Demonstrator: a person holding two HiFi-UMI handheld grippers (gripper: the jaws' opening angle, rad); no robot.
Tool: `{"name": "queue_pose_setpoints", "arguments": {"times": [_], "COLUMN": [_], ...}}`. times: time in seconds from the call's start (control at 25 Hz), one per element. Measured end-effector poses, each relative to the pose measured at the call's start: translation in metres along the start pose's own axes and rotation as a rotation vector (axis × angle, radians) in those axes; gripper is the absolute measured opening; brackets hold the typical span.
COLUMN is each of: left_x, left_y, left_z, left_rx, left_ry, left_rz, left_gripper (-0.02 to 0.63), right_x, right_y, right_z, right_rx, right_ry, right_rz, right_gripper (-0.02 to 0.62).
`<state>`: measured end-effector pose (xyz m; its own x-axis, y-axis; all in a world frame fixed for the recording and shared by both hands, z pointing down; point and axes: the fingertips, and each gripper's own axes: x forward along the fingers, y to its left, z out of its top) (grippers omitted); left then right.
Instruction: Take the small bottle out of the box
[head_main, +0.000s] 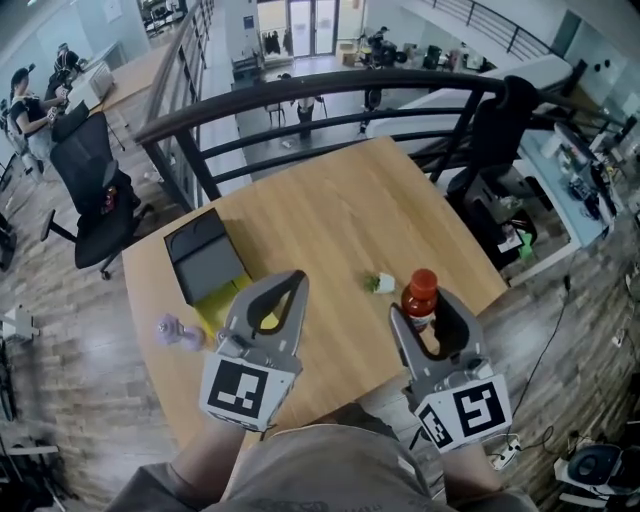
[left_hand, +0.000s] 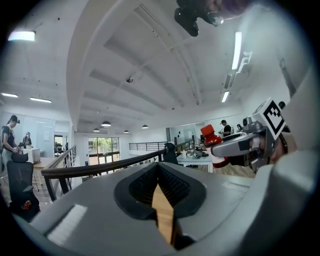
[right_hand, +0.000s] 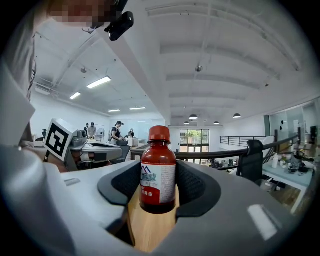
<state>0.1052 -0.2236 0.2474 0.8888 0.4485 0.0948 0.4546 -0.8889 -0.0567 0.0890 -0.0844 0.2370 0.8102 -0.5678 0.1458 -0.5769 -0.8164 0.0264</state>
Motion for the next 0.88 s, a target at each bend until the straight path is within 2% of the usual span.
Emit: {"name": "queue_pose_setpoints", "arguments": {"times": [0.32, 0.88], "left_x": [0.006, -0.005], "left_y": [-0.014, -0.005], "left_z": [-0.002, -0.010], "left_rx": [0.002, 0.002], "left_ry": [0.015, 0.012], "left_rz": [-0.011, 0.000], "left_gripper": [0.000, 0.000], "right_x": [-0.014, -0.014], "right_y": [-0.014, -0.004], "right_z": [-0.006, -0.012], "right_rx": [0.005, -0.006], "right_ry": [0.012, 0.015], "right_rz": [-0.013, -0.018], "right_gripper": [0.222, 0.222]}}
